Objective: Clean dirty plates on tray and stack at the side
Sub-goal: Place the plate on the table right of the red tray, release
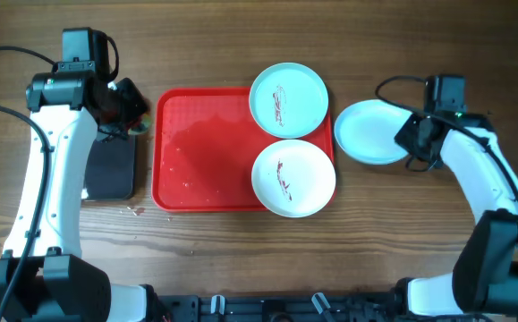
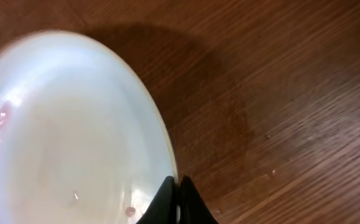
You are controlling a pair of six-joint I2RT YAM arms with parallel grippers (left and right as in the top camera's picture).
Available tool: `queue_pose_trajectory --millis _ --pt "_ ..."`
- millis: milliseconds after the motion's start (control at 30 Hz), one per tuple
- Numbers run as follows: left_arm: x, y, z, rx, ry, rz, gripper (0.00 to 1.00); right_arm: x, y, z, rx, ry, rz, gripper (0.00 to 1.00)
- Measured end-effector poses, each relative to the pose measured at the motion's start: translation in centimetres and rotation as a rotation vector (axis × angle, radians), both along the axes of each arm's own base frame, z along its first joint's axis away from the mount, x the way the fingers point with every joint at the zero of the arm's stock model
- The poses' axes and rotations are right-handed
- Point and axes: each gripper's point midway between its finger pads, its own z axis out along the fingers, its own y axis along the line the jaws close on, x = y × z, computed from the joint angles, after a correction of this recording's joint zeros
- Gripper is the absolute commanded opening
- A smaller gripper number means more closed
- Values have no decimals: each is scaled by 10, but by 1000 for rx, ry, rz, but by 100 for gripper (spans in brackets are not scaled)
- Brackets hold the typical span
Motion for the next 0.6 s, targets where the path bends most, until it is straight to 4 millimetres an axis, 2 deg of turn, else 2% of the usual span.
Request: queue_pose_trajectory --millis 100,133,200,233,267,367,467,533,600 --pt "0 0 0 0 0 0 4 -4 -1 -11 -2 13 -2 6" --pt "0 0 0 0 0 0 4 -7 -1 -15 -5 25 -4 13" --pt "0 0 0 0 0 0 4 -12 -4 -19 -5 48 -9 40" --pt "0 0 0 0 0 0 4 -15 -5 -19 -4 58 -14 50" --pt "0 0 0 0 0 0 4 -18 -7 -20 -2 70 -25 53" --pt "0 0 0 0 0 0 4 -35 -9 -23 12 143 -32 58" --pt "0 0 0 0 0 0 4 -38 0 -10 62 188 22 58" --pt "0 0 0 0 0 0 4 -21 13 11 128 145 98 59" --pt "0 0 0 0 0 0 4 0 36 35 224 54 214 59"
